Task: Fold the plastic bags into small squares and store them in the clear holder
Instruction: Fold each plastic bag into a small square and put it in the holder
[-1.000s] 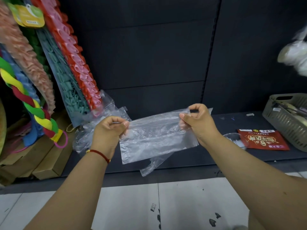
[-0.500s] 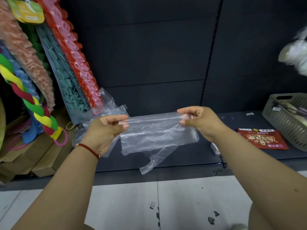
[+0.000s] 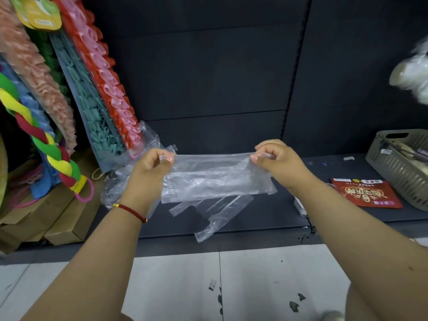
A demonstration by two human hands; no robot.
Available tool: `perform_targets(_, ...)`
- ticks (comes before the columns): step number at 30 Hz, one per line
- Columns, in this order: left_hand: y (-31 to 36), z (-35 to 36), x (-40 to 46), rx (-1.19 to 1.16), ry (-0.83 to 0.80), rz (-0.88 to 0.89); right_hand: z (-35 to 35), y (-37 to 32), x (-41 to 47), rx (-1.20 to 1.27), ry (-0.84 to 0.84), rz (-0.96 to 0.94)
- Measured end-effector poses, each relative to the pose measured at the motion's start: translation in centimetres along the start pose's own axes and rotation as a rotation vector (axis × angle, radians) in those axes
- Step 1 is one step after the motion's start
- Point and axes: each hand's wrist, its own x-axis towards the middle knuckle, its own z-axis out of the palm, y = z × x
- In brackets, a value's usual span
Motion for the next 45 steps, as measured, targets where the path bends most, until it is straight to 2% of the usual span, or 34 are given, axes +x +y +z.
perform_targets(2,-0.2,0.4,-0.2,0.000,0.030,0.033,0.1,-0.5,-0.3,0.047,-0.030,0.035)
perform_targets(10,-0.4,1.0,-0.5,0.129,0.146,0.216,0.9,-1.2,-1.0,-0.151,0.031,-0.070)
perform_targets(15,-0.3,0.9,0.1,-0.047,0.182,0.044,0.3,-0.9,-0.3,-0.073,0.017,-0.024)
perform_targets(20,0.1,0.1,0.2,-0.281,0.104,-0.219,-0.2,-0.2,-0.3,0.111,-0.043,0.047)
perform_targets(26,0.4,-0.7,0.0,-0.361,0.047,-0.264,-0.4,0.0,-0.6,0.200,-0.045,0.053)
perform_targets(31,0.3,-0.8,0.1,-0.400,0.055,-0.289,-0.4,0.4,-0.3,0.210,-0.135,0.044)
perform_targets(34,0.0,-0.9,0.3,-0.439,0.063,-0.294,-0.1,0.7,-0.2,0.214,-0.080,0.047)
perform_targets(37,-0.4,-1.1,0.3,-0.352,0.037,-0.245,-0.1,0.5,-0.3,0.205,-0.023,0.049)
perform_targets(41,-1.0,-1.4,0.5,-0.152,-0.008,-0.132,-0.1,0.4,-0.4,0.160,-0.051,0.011)
perform_targets(45,-0.8,-1.4,0.3,-0.141,-0.049,-0.141,-0.1,0.3,-0.3,0.167,-0.051,0.039)
